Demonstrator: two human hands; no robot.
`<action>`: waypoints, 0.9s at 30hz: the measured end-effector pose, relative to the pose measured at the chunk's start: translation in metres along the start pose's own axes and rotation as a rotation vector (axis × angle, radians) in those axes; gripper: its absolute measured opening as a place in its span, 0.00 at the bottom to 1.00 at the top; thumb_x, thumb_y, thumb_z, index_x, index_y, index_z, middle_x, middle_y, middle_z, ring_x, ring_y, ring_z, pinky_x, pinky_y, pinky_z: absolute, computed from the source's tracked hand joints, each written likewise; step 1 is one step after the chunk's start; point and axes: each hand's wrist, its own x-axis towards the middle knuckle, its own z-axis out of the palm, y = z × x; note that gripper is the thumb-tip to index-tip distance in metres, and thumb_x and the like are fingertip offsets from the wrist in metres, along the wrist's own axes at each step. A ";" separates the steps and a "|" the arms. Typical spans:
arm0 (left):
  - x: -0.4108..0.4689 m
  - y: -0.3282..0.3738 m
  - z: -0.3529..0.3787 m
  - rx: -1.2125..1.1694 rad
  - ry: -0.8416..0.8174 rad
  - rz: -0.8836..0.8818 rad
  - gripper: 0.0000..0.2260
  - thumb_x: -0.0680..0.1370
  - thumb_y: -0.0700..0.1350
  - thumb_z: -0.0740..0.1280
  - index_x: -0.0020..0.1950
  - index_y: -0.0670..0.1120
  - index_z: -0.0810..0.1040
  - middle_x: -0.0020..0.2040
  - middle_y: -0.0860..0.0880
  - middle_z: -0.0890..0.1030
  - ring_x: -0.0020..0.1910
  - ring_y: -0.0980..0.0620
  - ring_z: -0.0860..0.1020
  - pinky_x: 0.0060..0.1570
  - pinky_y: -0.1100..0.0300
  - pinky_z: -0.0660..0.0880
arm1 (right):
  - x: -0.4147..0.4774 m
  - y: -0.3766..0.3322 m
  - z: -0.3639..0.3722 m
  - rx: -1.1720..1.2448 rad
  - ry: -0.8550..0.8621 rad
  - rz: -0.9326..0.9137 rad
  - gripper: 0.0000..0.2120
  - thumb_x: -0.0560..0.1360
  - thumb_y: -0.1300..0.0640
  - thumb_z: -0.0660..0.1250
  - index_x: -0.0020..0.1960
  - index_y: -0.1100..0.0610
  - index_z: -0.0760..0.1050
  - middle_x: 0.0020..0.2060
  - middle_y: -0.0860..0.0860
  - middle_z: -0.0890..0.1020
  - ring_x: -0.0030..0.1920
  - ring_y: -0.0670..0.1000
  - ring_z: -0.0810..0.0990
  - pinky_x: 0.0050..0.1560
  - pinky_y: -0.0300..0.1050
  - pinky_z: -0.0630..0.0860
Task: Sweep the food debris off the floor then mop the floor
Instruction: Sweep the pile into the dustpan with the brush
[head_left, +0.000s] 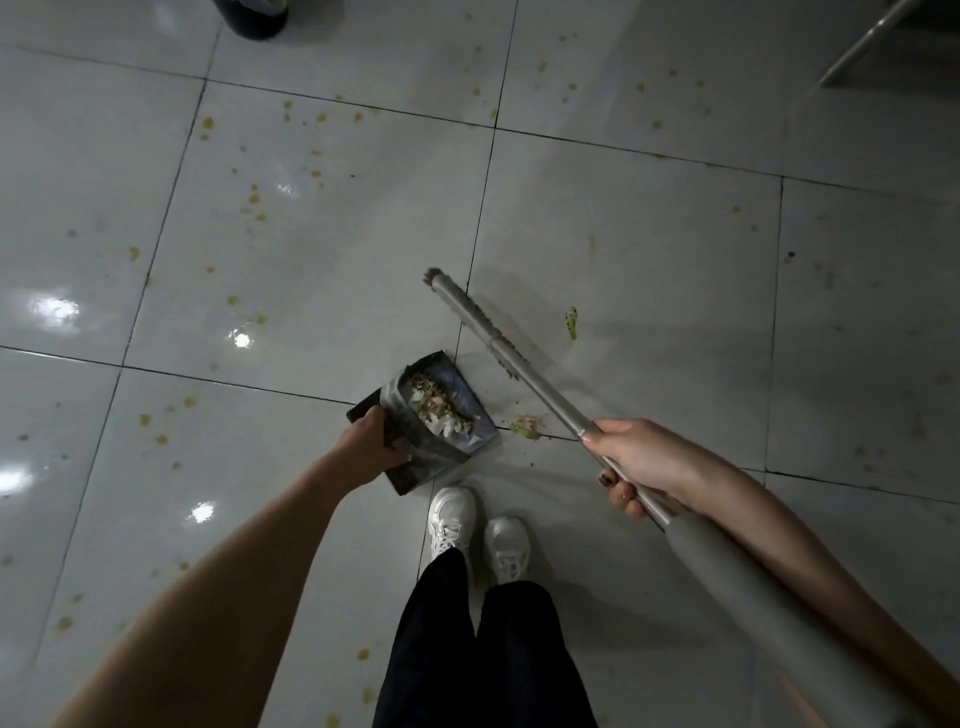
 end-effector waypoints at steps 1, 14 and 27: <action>-0.003 -0.001 0.006 0.033 0.051 -0.015 0.23 0.72 0.42 0.71 0.65 0.39 0.69 0.57 0.40 0.78 0.56 0.42 0.76 0.51 0.54 0.74 | 0.000 0.002 -0.002 -0.010 0.007 -0.010 0.10 0.82 0.54 0.54 0.59 0.53 0.72 0.31 0.53 0.67 0.14 0.43 0.64 0.18 0.30 0.64; -0.057 -0.039 0.037 -0.267 0.519 -0.050 0.10 0.71 0.40 0.72 0.41 0.43 0.70 0.41 0.49 0.69 0.39 0.51 0.69 0.35 0.62 0.63 | 0.000 0.022 -0.007 -0.065 -0.006 -0.037 0.08 0.81 0.53 0.55 0.54 0.52 0.73 0.31 0.53 0.66 0.15 0.43 0.63 0.17 0.30 0.62; -0.081 -0.106 0.082 -0.287 0.288 -0.131 0.12 0.71 0.44 0.73 0.48 0.38 0.77 0.44 0.43 0.76 0.41 0.48 0.73 0.39 0.61 0.66 | -0.002 0.015 0.064 -0.075 0.031 -0.091 0.07 0.82 0.54 0.55 0.53 0.54 0.71 0.29 0.54 0.65 0.13 0.43 0.62 0.16 0.29 0.62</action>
